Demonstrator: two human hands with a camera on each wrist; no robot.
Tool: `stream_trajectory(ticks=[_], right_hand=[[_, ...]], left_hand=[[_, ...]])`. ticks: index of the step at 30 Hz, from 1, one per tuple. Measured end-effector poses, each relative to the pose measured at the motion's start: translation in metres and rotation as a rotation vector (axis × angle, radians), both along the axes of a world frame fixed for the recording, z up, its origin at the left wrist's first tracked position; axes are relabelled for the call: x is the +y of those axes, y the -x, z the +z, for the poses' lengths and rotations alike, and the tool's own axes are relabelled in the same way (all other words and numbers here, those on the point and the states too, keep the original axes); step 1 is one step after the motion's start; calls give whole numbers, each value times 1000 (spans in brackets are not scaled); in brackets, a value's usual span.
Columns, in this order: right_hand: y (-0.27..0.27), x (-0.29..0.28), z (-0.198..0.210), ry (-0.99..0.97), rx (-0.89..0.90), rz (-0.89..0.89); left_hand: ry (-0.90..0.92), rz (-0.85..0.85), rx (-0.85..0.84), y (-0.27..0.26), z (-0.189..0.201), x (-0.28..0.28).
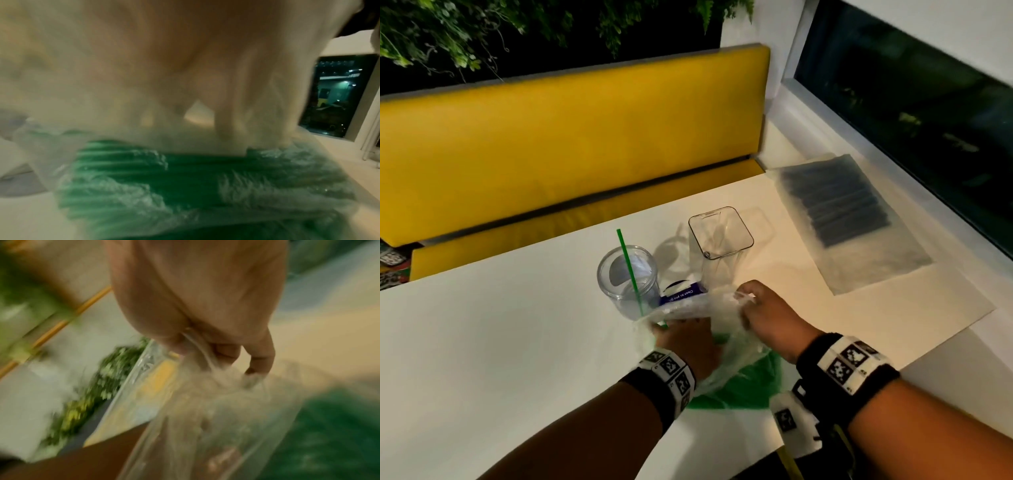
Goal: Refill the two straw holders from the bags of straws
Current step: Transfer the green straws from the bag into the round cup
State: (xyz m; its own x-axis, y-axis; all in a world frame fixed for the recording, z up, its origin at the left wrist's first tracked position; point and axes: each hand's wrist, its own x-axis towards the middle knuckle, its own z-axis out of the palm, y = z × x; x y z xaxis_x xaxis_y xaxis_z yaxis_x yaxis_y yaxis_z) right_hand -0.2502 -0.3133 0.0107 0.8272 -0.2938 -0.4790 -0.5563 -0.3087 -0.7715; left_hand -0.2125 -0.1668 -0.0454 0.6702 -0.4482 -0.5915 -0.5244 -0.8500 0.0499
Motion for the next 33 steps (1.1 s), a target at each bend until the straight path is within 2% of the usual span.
stream_trajectory(ticks=[2, 4, 6, 9, 10, 12, 15, 17, 19, 21, 25, 27, 29, 33], right_hand=[[-3, 1, 3, -187, 31, -97], [-3, 6, 4, -226, 7, -64], [1, 11, 7, -31, -110, 14], [13, 24, 12, 432, -305, 254], [15, 27, 12, 520, -303, 326], [17, 33, 6, 643, -170, 448], [5, 33, -11, 629, 119, 491], [-5, 29, -25, 551, 171, 393], [-11, 26, -36, 499, 115, 221], [-13, 24, -46, 463, 88, 196], [-2, 22, -50, 426, -101, 308], [4, 20, -56, 450, -221, 370], [8, 17, -56, 361, -271, 339], [14, 12, -59, 407, -331, 228]], left_hand=[[35, 36, -9, -3, 1, 2], [18, 55, -5, -5, 4, 4], [-19, 140, 27, -6, 2, 8], [0, 271, 56, -9, 2, 11], [2, 287, 59, -9, 3, 11], [-6, 285, 64, -8, 2, 11], [-52, 232, 74, -7, 0, 9], [-50, 172, 45, -6, -2, 8], [-45, 126, 54, -7, 0, 7], [-39, 73, 41, -10, 4, 7], [277, -12, 9, -20, 2, 9], [353, -56, 16, -22, -1, 7], [375, -42, 76, -26, -2, 5], [303, -126, 191, -30, 2, 6]])
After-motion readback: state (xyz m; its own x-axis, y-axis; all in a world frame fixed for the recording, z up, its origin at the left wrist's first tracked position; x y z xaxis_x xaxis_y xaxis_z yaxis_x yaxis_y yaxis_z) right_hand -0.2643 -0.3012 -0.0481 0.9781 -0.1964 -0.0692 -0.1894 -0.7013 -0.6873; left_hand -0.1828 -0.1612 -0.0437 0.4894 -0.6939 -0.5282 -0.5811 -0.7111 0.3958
